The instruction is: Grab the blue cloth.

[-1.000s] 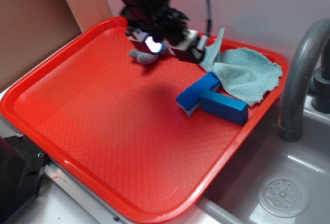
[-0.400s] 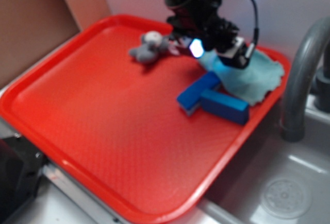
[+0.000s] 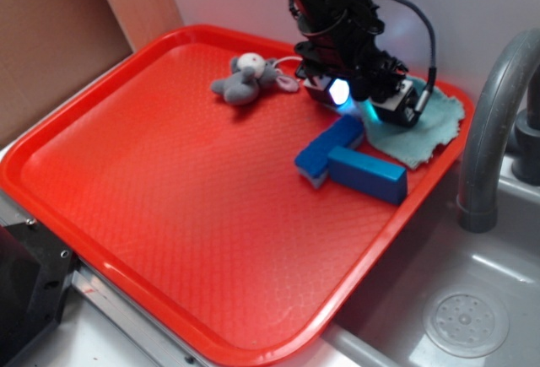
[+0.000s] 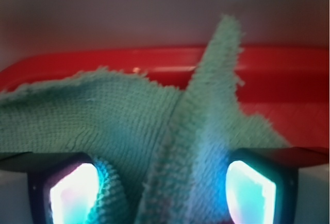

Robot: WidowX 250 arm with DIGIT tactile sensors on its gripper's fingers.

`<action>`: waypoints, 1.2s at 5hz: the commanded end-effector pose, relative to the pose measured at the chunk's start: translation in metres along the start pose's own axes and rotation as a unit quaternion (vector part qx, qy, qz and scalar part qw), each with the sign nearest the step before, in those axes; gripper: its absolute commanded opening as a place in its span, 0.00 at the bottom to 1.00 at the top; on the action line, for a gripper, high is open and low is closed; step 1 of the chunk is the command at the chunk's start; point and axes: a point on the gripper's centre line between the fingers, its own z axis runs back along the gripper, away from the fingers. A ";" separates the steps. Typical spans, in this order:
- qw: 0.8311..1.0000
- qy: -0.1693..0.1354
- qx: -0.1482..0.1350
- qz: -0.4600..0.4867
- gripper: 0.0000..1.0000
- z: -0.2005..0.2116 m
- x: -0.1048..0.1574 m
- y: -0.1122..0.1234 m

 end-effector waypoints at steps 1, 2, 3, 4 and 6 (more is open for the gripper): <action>0.999 -0.004 0.009 0.031 0.00 0.018 0.015 0.007; 0.998 0.037 0.008 0.055 0.00 0.043 0.017 0.028; 0.993 0.064 0.011 0.102 0.00 0.099 0.010 0.062; 0.989 0.031 0.034 0.138 0.00 0.161 -0.014 0.079; 0.995 0.037 0.037 0.090 0.00 0.214 -0.063 0.090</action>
